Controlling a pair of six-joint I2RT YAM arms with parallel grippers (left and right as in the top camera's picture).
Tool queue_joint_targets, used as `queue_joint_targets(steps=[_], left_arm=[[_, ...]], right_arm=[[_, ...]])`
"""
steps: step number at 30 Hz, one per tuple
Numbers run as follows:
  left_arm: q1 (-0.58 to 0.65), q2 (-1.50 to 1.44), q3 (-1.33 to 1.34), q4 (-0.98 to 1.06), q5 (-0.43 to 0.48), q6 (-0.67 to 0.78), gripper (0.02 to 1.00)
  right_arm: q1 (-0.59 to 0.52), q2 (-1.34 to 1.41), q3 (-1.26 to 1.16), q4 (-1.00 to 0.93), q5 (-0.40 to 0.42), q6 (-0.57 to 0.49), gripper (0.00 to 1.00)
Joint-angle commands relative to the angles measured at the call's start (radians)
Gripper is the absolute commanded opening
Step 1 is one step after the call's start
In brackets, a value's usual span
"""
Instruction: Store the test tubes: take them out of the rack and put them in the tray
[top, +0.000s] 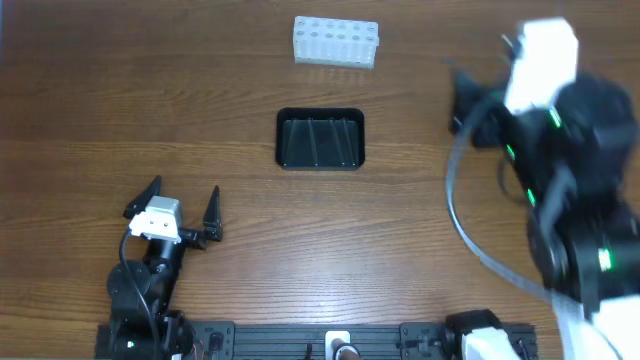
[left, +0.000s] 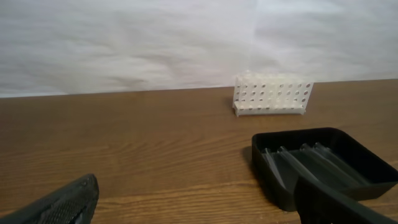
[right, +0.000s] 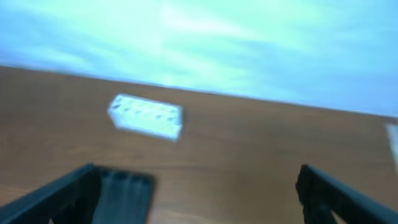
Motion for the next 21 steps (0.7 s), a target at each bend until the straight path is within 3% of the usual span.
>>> queue_joint_targets(steps=[1,6,9,13,21], left_arm=[[0.006,-0.006,-0.006,0.0,0.013,0.014,1.0],[0.006,-0.006,-0.006,0.0,0.013,0.015,1.0],[0.006,-0.006,-0.006,0.0,0.013,0.014,1.0],[0.006,-0.006,-0.006,0.0,0.013,0.015,1.0],[0.006,-0.006,-0.006,0.0,0.013,0.014,1.0]], right_arm=[[-0.11,-0.244,-0.222,0.022,0.005,-0.025,0.991],[-0.11,-0.487,-0.462,0.102,-0.027,0.037,0.993],[-0.093,-0.621,-0.648,0.265,-0.07,0.076,0.991],[-0.093,-0.75,-0.839,0.405,-0.07,0.142,0.991],[-0.123,-0.983,-1.184,0.56,-0.043,0.14,0.993]])
